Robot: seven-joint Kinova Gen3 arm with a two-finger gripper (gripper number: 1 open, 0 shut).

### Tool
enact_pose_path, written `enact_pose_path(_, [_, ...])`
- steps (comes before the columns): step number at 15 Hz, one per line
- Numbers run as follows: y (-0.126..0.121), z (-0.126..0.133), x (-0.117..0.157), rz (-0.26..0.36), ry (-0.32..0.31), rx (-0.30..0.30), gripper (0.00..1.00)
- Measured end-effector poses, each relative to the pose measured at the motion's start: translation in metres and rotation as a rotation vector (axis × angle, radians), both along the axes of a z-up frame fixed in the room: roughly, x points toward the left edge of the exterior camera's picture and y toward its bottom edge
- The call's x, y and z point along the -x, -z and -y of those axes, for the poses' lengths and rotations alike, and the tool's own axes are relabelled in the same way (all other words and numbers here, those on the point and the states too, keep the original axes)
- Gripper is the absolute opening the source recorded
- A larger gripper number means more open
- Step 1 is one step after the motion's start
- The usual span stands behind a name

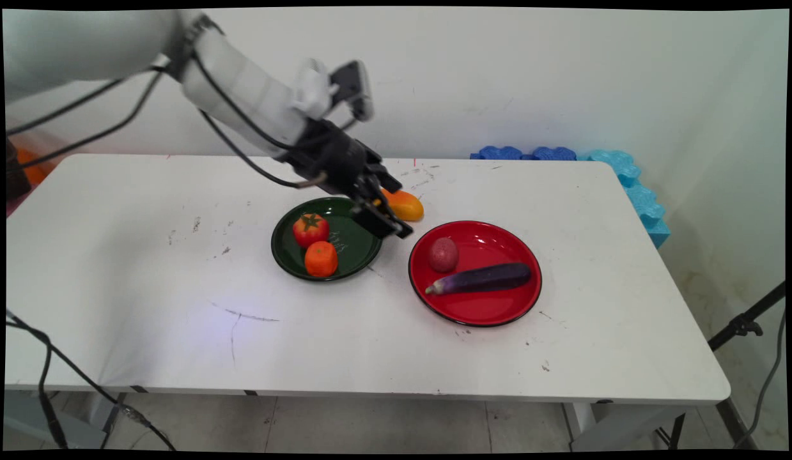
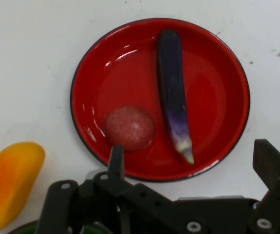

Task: Pick up the eggplant from the red plate

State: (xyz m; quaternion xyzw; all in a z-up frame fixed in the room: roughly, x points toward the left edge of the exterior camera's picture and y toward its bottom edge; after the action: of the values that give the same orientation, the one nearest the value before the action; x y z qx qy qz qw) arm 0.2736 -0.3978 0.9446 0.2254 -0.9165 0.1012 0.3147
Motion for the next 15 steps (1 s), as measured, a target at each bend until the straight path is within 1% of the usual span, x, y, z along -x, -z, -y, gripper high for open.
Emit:
enact_pose_path(4, [0.027,0.019,0.033,0.020,0.001,-0.028,1.00])
enact_pose_path(9, [0.058,0.041,0.067,0.043,0.008,-0.051,1.00])
enact_pose_path(13, [0.078,0.054,0.090,0.057,0.017,-0.068,1.00])
enact_pose_path(15, [0.084,0.058,0.096,0.061,0.021,-0.073,1.00])
